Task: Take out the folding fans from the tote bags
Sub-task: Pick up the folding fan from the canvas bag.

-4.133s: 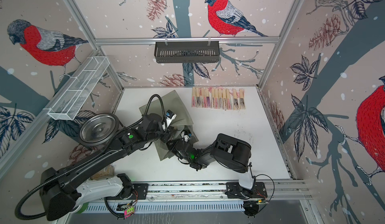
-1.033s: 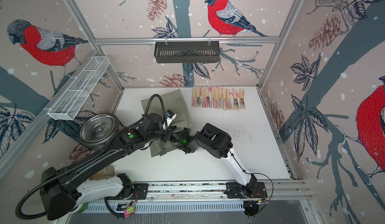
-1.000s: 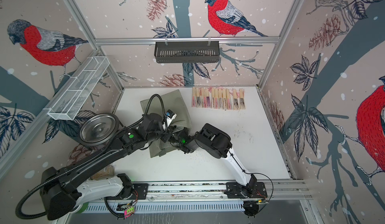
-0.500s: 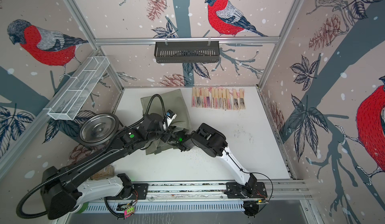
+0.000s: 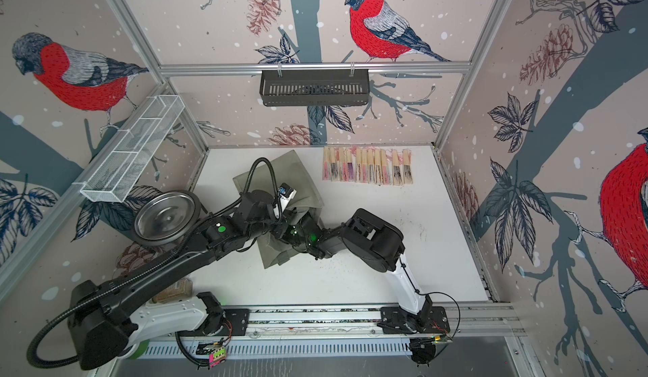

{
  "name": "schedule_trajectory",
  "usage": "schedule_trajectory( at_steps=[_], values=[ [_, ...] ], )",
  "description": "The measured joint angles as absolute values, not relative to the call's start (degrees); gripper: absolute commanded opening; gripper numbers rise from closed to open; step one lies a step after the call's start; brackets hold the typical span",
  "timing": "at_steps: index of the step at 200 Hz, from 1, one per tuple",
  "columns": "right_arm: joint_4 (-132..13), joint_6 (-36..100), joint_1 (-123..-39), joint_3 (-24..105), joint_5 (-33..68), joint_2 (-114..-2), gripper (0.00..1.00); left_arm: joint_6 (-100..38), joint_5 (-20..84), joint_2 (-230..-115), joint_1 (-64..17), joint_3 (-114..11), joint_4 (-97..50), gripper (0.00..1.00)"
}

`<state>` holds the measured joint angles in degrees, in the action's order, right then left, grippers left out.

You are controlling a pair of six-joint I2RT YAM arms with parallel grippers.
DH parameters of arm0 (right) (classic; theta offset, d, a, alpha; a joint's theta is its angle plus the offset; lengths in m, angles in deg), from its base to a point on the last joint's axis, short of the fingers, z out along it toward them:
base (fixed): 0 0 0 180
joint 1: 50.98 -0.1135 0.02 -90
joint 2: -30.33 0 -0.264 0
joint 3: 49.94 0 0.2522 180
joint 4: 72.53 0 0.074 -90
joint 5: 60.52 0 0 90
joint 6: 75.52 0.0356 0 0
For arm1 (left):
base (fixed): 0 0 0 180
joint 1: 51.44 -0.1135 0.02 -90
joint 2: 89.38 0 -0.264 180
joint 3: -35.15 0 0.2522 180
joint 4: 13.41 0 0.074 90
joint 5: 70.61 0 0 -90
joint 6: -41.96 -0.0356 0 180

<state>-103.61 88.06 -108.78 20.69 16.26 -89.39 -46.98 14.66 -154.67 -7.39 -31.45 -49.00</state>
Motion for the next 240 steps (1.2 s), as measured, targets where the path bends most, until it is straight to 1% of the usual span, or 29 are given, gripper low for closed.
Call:
schedule_trajectory(
  at_steps=[49, 103, 146, 187, 240],
  values=[
    [-102.34, 84.87, -109.85, 8.6, 16.4, -79.68, 0.07, -46.98, 14.63, -154.65, -7.37, -31.45, -49.37, 0.0],
    [-102.18, 81.74, -109.77, -1.06, 16.44, -69.41, 0.07, -47.0, 14.59, -154.61, -7.35, -31.45, -49.37, 0.0],
    [-97.66, 78.64, -109.79, -9.26, 14.93, -58.55, 0.07, -47.0, 14.35, -154.61, -7.35, -31.45, -49.81, 0.0],
    [-86.1, 73.07, -110.25, -11.09, 12.99, -47.66, 0.07, -47.0, 14.15, -154.59, -7.35, -31.45, -49.98, 0.0],
    [-62.34, 62.47, -110.88, -11.49, 12.75, -33.37, 0.07, -47.03, 13.3, -154.48, -7.35, -31.45, -50.18, 0.0]
  ],
)
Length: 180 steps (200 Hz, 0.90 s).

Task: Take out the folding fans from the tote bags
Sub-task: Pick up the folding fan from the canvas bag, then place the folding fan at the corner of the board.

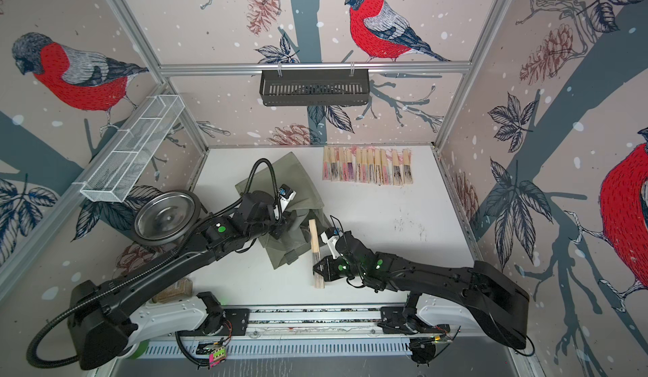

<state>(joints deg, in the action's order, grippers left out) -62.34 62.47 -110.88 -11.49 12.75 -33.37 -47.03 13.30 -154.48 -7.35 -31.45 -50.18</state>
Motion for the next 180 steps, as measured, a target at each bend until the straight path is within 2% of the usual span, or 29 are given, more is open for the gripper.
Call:
schedule_trajectory(
  at_steps=[53, 99, 134, 156, 180],
  values=[
    [-41.4, 54.97, -111.71, -7.44, 18.27, -20.98, 0.07, -47.0, 12.43, -154.43, -7.35, -31.47, -50.33, 0.0],
    [-32.05, 53.46, -109.42, 0.95, 28.35, -13.65, 0.09, -46.98, 11.44, -154.74, -7.39, -31.61, -50.57, 0.0],
    [-28.0, 51.03, -95.54, 8.77, 35.13, -18.46, 0.09, -46.98, 11.62, -154.81, -7.39, -31.78, -50.62, 0.0],
    [-27.54, 46.58, -82.32, 14.06, 36.98, -27.51, 0.09, -46.98, 11.66, -154.56, -7.39, -31.8, -50.62, 0.0],
    [-27.83, 42.27, -71.78, 21.43, 41.6, -40.14, 0.09, -46.98, 11.71, -154.3, -7.39, -31.8, -50.62, 0.0]
  ],
)
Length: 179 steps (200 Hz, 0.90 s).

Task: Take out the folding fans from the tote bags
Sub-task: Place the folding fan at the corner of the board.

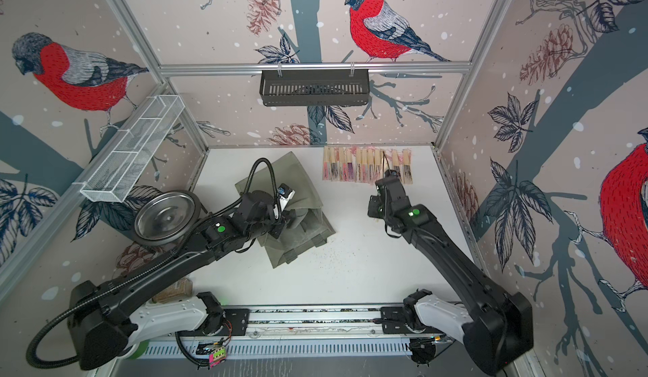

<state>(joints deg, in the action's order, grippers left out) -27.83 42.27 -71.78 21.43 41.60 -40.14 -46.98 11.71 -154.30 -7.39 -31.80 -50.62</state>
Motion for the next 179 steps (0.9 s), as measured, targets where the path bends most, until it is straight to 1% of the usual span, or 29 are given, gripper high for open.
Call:
schedule_trajectory(
  at_steps=[25, 46, 66, 89, 112, 122, 140, 179],
  values=[
    [-27.08, 39.8, -64.06, 31.46, 49.16, -56.86, 0.09, -46.98, 11.86, -154.06, -7.39, -31.8, -50.62, 0.0],
    [-24.72, 39.63, -59.47, 44.25, 55.52, -72.12, 0.08, -46.98, 11.99, -153.95, -7.39, -31.8, -50.68, 0.0],
    [-19.02, 38.38, -58.27, 58.35, 60.85, -84.19, 0.09, -46.98, 12.3, -153.78, -7.39, -31.8, -50.7, 0.0],
    [-15.08, 36.32, -57.66, 72.03, 65.64, -93.19, 0.09, -46.98, 12.34, -153.32, -7.37, -31.8, -50.7, 0.0],
    [-7.43, 34.53, -55.61, 91.09, 71.04, -105.15, 0.1, -46.98, 13.0, -152.84, -7.37, -31.8, -50.75, 0.0],
    [-5.25, 33.46, -55.17, 97.03, 73.31, -108.86, 0.1, -46.98, 13.04, -152.69, -7.37, -31.8, -50.75, 0.0],
    [-3.94, 30.62, -55.08, 101.01, 76.74, -111.88, 0.12, -46.98, 13.19, -152.66, -7.37, -31.8, -50.77, 0.0],
    [-7.89, 24.48, -54.53, 100.25, 81.18, -114.11, 0.16, -46.98, 13.32, -152.62, -7.37, -31.8, -50.77, 0.0]
  ],
)
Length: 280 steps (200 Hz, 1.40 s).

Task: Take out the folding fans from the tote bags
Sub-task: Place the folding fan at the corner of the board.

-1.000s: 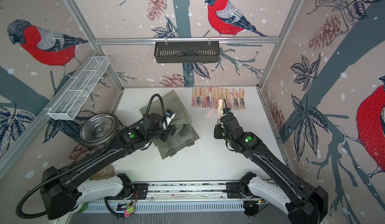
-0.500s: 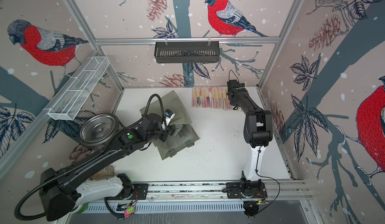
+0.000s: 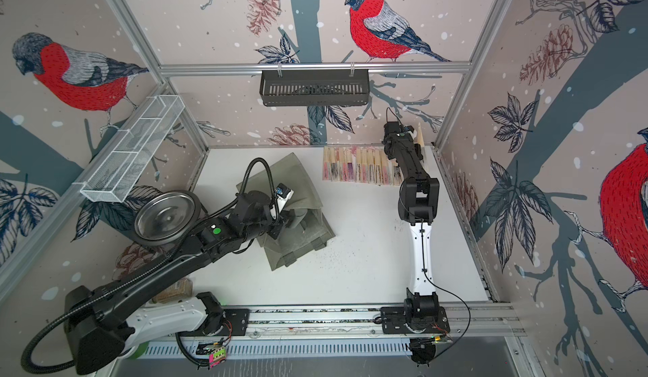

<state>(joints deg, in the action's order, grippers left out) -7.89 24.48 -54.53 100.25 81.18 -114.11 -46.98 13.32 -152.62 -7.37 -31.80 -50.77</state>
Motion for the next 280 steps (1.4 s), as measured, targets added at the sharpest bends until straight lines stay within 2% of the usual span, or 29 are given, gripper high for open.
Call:
schedule_trajectory(
  at_steps=[39, 144, 170, 208, 242, 280],
  values=[
    [-10.84, 20.17, -53.2, 101.19, 82.47, -118.63, 0.16, -46.98, 13.35, -152.55, -7.37, -31.8, -50.77, 0.0],
    [-13.47, 19.12, -51.78, 102.02, 82.03, -123.83, 0.18, -46.98, 13.39, -152.84, -7.37, -31.8, -50.77, 0.0],
    [-14.23, 19.23, -52.44, 102.15, 81.07, -123.83, 0.29, -46.98, 13.39, -152.86, -7.37, -31.8, -50.75, 0.0],
    [-14.28, 19.06, -53.18, 100.95, 78.93, -122.79, 0.3, -46.98, 13.39, -152.9, -7.37, -31.8, -50.75, 0.0],
    [-13.6, 20.19, -53.7, 100.03, 76.7, -120.67, 0.38, -46.98, 13.39, -152.82, -7.37, -31.8, -50.75, 0.0],
    [-13.8, 24.98, -51.89, 96.27, 67.19, -112.25, 0.44, -46.98, 13.39, -152.86, -7.37, -31.8, -50.75, 0.0]
  ],
)
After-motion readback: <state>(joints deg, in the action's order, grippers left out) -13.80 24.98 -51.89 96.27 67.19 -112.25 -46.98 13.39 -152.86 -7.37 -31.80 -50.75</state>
